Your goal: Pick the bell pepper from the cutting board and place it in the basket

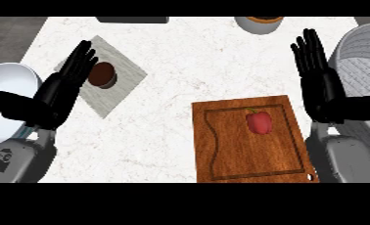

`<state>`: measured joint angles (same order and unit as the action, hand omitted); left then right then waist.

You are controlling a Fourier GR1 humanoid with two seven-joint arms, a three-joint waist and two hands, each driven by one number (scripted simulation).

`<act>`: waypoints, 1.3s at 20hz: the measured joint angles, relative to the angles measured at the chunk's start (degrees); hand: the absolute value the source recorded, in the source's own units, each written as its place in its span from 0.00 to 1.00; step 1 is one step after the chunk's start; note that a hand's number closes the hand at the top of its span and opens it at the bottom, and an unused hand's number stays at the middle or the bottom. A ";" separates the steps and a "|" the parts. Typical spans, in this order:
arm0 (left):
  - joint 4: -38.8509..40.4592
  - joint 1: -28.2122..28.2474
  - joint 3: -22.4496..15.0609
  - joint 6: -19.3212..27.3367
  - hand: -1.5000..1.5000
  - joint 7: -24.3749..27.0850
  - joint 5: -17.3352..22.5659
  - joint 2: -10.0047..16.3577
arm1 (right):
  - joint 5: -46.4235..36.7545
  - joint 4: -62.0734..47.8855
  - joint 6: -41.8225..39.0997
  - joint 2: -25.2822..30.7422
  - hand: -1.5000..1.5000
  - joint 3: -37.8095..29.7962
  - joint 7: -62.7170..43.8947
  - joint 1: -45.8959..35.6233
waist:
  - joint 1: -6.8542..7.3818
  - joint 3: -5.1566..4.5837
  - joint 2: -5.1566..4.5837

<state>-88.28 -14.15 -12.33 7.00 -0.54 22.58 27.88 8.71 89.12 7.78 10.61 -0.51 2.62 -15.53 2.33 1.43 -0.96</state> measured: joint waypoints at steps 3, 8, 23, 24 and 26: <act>2.31 0.27 -0.05 1.34 0.50 -0.82 -2.30 0.47 | 4.93 -3.03 -8.45 1.73 1.00 -0.55 2.79 -1.23 | -0.81 -0.66 0.26; 5.82 0.89 -1.34 3.81 0.50 -4.50 -5.45 1.38 | 10.49 -3.48 -25.80 4.01 1.00 2.23 12.63 -4.00 | -0.31 -0.74 0.07; 10.33 2.50 -1.64 6.99 0.50 -8.59 -8.69 0.81 | -21.20 8.80 -20.37 15.07 0.00 2.93 29.96 6.82 | -4.07 -1.58 1.52; 10.34 2.71 -1.74 6.95 0.50 -8.56 -8.72 0.66 | -23.29 9.59 -20.88 17.68 0.00 2.61 28.99 7.11 | -4.10 -1.60 1.52; 10.54 2.26 -1.69 7.38 0.50 -8.76 -9.05 0.32 | -26.52 10.69 -23.31 23.22 0.00 2.01 27.29 7.30 | -4.11 -1.62 1.43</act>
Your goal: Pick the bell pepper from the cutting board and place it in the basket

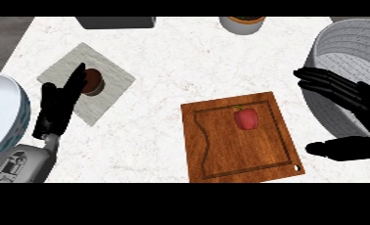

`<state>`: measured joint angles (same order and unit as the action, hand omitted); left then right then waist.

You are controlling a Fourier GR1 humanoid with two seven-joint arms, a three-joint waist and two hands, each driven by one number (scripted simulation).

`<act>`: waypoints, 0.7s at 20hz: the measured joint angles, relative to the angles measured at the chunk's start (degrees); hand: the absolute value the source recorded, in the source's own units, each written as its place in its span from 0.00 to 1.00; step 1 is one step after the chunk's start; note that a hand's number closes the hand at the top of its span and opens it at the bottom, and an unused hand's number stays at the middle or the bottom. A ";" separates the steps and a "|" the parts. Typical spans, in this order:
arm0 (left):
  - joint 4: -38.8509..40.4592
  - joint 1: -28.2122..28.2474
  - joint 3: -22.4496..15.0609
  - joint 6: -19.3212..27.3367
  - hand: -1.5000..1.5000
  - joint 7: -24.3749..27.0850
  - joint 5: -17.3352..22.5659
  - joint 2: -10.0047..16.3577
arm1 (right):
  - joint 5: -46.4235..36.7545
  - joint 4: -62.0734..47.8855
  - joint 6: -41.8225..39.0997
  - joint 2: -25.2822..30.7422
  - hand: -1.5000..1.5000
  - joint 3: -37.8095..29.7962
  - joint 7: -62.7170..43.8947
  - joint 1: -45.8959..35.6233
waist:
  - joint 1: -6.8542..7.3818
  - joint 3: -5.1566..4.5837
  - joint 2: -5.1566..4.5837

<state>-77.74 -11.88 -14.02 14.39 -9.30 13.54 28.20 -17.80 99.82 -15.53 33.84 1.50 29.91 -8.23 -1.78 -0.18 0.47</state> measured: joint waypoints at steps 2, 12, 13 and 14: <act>0.25 -0.24 0.14 -0.01 0.50 -0.02 -0.19 -0.08 | -2.16 2.07 -3.41 4.46 0.00 0.53 -2.01 1.23 | 0.00 0.00 -0.03; -0.78 -0.70 1.01 -1.11 0.50 -1.79 -2.83 -2.06 | -0.08 13.02 -20.53 12.55 0.00 -1.69 -12.14 4.41 | 1.24 0.12 -0.30; -0.80 -1.08 1.81 -2.02 0.50 -2.34 -2.75 -1.75 | 0.05 13.67 -21.55 12.17 0.00 -2.04 -13.31 4.22 | 1.32 0.14 -0.33; -0.82 -0.92 2.39 -2.49 0.50 -2.15 -3.10 -1.96 | -0.43 13.74 -21.90 11.55 0.00 -2.74 -13.11 4.81 | 1.38 0.14 -0.34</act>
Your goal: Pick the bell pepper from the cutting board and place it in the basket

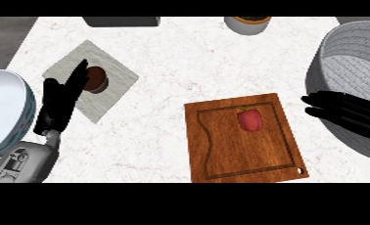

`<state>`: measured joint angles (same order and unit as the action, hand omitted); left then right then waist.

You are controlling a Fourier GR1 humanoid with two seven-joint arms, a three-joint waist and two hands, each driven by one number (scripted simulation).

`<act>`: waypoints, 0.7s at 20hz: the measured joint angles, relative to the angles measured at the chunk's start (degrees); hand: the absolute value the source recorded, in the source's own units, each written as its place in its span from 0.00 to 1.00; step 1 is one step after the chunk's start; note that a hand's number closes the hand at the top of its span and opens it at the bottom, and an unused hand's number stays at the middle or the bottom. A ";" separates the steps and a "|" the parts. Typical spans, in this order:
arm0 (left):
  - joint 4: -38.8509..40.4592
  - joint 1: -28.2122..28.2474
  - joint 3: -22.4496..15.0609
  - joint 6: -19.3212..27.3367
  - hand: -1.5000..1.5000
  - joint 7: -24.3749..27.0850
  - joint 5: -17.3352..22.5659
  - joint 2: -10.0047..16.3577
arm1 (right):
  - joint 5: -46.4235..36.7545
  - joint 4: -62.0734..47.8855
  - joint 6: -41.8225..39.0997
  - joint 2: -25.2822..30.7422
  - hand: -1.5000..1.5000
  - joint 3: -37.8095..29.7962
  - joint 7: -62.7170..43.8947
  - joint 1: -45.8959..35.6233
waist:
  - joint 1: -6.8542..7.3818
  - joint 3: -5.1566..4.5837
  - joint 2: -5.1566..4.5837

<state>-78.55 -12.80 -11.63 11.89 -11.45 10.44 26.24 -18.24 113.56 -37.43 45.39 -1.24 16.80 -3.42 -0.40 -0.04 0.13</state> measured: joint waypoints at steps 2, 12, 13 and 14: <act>0.69 0.14 0.28 0.08 0.50 0.63 -1.20 -1.72 | -0.80 -0.16 -0.51 -1.62 0.00 -0.67 -0.27 0.00 | 0.10 0.02 -0.04; -0.63 0.27 2.64 -1.71 0.50 -1.13 -5.34 -4.51 | -10.15 -5.61 4.98 -10.29 0.00 -0.83 3.18 -0.74 | 0.44 0.05 -0.11; -0.82 0.30 3.14 -2.16 0.50 -1.47 -5.58 -4.81 | -11.16 -5.66 5.22 -11.11 0.00 -0.66 3.30 -0.48 | 0.43 0.05 -0.11; -0.64 0.39 3.74 -2.94 0.50 -1.26 -5.64 -4.89 | -12.34 -5.74 5.84 -11.99 0.00 -0.28 3.76 0.04 | 0.40 0.04 -0.11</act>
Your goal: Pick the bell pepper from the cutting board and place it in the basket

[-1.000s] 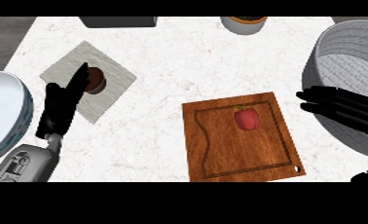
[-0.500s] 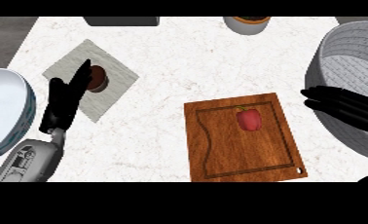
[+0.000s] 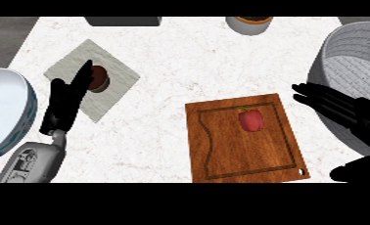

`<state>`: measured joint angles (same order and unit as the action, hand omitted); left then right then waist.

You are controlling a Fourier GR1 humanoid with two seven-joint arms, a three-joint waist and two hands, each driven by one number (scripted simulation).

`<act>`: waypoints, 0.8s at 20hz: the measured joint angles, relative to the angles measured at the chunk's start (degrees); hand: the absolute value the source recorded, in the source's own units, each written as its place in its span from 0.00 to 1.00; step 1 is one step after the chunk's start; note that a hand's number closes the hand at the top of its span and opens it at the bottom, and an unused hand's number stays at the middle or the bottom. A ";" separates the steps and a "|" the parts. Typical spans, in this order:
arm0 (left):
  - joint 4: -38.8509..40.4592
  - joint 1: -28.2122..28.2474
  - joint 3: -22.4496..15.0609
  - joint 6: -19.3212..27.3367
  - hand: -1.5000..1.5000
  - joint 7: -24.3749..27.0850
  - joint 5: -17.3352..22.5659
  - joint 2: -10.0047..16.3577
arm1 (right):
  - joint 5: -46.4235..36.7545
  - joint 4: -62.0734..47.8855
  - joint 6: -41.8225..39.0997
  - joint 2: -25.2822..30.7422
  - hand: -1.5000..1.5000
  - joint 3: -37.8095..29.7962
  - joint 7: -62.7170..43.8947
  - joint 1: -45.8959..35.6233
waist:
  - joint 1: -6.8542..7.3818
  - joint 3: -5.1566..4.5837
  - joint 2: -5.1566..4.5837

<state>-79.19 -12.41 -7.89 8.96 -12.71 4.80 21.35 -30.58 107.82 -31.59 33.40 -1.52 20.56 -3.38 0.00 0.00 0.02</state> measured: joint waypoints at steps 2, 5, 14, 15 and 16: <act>1.41 0.11 0.45 -0.77 0.50 1.31 -0.70 -0.76 | -2.22 -2.51 1.03 -1.69 0.00 1.48 0.64 -1.07 | 0.06 -0.01 -0.02; 1.50 -0.63 1.60 -1.35 0.50 0.47 -1.88 -1.65 | -4.67 -4.98 1.36 -3.96 0.00 2.87 1.16 -2.26 | 0.06 0.01 -0.04; 2.20 -1.17 4.40 -3.69 0.50 0.68 -4.60 -4.14 | -12.84 -14.39 6.72 -9.62 0.00 6.00 5.49 -4.90 | 0.06 0.00 -0.04; 1.54 -0.98 4.36 -3.46 0.50 0.15 -5.13 -4.57 | -13.66 -15.32 7.30 -10.55 0.00 6.41 5.32 -5.66 | 0.08 0.01 -0.04; 0.66 -0.60 5.03 -4.01 0.50 -0.12 -5.07 -4.22 | -14.23 -15.68 7.79 -10.88 0.00 6.53 5.89 -5.44 | 0.09 0.00 -0.03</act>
<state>-78.53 -13.01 -2.86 4.95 -12.83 -0.27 17.13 -44.82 92.14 -23.79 22.52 5.01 26.45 -8.82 0.10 0.00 -0.01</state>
